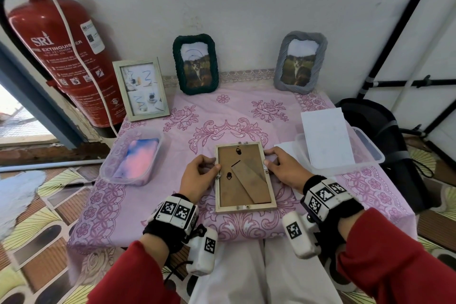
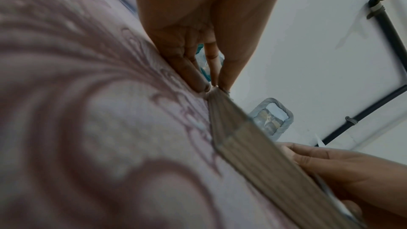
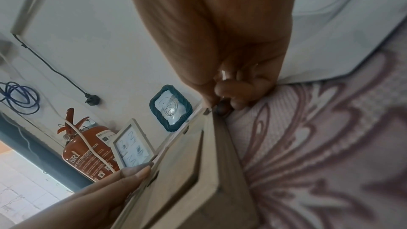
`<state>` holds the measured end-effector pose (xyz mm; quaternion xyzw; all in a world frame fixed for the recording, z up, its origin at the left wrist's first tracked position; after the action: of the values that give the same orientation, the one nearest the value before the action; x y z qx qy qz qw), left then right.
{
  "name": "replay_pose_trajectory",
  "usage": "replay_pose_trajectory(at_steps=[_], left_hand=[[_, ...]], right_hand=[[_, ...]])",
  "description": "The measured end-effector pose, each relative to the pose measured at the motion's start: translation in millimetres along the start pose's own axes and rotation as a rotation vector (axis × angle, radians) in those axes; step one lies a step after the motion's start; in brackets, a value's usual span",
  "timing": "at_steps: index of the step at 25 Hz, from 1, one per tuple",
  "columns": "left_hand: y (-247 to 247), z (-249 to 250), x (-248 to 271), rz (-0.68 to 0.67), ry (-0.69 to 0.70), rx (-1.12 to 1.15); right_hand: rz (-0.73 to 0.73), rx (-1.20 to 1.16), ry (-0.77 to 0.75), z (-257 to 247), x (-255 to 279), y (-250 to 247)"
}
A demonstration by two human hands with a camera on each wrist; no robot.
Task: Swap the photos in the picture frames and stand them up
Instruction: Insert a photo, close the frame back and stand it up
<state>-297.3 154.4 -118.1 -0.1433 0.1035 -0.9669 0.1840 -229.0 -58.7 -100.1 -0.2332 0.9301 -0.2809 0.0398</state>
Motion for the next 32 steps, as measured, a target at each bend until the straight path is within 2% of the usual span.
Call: replay_pose_trajectory(at_steps=[5,10,12,14,17,23,32], left_hand=[[-0.3,1.0,-0.6,-0.028,0.008,-0.012],[-1.9,3.2,3.6,-0.075,-0.047,0.005],[-4.6,3.8,7.4,-0.148,-0.042,-0.032],[-7.4,4.2,11.1,-0.194,0.028,-0.164],[-10.0,4.0,15.2,-0.169,0.075,-0.304],[-11.0,4.2,19.5,-0.151,0.090,-0.267],[-9.5,4.8,21.6,-0.133,0.098,-0.274]], right_hand=[[-0.041,0.049,0.013,-0.7,-2.1,0.4],[0.049,-0.011,0.031,1.7,1.3,5.3],[0.145,-0.015,-0.033,-0.9,5.7,2.3],[0.173,0.020,-0.161,-8.9,11.5,-0.4],[0.132,0.101,-0.253,-17.0,16.4,1.0],[0.231,0.055,-0.297,-16.2,20.4,3.0],[0.237,0.017,-0.359,-15.1,21.9,3.7]])
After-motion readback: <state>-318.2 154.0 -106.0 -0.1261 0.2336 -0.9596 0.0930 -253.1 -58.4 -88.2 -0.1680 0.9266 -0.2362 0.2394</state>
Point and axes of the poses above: each hand's wrist, its own x-axis away from the middle knuckle, its own y-axis out of the palm, z = x × y, the point moved 3 cm from there along -x, towards the middle knuckle, and after that the axes turned 11 degrees about -y, right-handed, at the moved point
